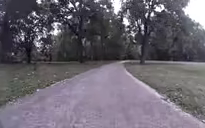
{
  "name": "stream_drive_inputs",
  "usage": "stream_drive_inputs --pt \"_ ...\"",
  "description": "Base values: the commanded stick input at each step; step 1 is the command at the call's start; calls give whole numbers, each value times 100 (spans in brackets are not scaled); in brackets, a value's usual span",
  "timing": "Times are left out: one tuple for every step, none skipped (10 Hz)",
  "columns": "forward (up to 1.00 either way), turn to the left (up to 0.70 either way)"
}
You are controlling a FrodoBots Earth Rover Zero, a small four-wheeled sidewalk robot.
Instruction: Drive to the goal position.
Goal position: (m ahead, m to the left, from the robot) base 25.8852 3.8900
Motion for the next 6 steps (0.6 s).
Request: stream_drive_inputs --pt "70 0" --pt "70 0" --pt "70 0" --pt "70 -1" --pt "70 -10" --pt "70 -14"
